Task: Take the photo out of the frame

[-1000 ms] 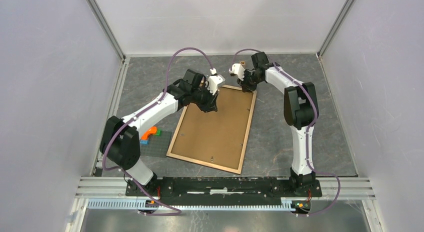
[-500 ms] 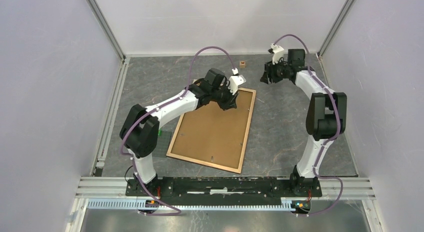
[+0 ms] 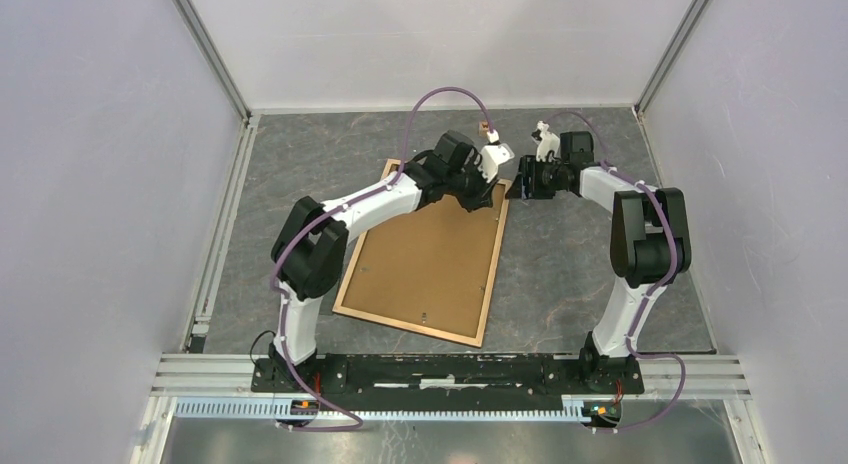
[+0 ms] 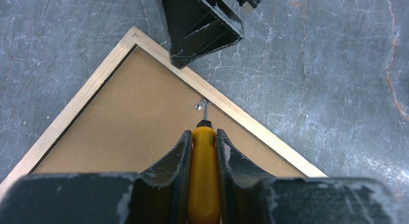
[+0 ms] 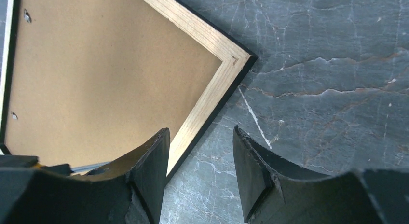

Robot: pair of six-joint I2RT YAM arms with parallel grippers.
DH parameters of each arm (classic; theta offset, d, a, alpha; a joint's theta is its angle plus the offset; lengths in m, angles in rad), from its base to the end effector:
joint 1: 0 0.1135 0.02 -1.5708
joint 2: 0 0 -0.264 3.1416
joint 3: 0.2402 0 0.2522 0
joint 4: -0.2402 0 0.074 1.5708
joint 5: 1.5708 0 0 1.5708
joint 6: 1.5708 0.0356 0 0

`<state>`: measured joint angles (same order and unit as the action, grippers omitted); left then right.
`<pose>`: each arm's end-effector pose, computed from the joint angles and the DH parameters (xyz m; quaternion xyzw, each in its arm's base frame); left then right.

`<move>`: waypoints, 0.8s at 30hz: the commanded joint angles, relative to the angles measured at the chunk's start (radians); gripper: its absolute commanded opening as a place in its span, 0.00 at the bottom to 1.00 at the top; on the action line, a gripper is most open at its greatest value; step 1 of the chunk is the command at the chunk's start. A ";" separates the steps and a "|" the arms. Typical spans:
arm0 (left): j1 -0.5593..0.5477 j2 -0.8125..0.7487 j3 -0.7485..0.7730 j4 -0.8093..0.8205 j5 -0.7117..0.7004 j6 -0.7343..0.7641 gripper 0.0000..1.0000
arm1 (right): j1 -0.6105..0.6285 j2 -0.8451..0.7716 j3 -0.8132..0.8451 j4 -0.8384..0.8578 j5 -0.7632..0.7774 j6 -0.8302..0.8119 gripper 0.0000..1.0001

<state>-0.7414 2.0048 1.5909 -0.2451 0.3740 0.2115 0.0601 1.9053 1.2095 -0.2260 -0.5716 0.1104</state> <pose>0.3335 -0.3230 0.2438 0.4773 0.7464 -0.2744 0.3738 0.3941 0.0430 0.1691 -0.0670 0.9113 0.2923 0.2820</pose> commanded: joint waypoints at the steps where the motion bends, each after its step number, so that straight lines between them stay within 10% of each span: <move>1: -0.022 0.039 0.073 0.023 -0.032 0.037 0.02 | 0.014 0.003 -0.001 0.074 -0.008 0.059 0.56; 24: -0.039 0.096 0.117 0.001 -0.132 0.026 0.02 | 0.068 0.096 -0.003 0.041 0.107 0.061 0.45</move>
<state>-0.7765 2.1052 1.6699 -0.2520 0.2588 0.2108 0.1238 1.9701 1.2095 -0.1772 -0.4984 0.1703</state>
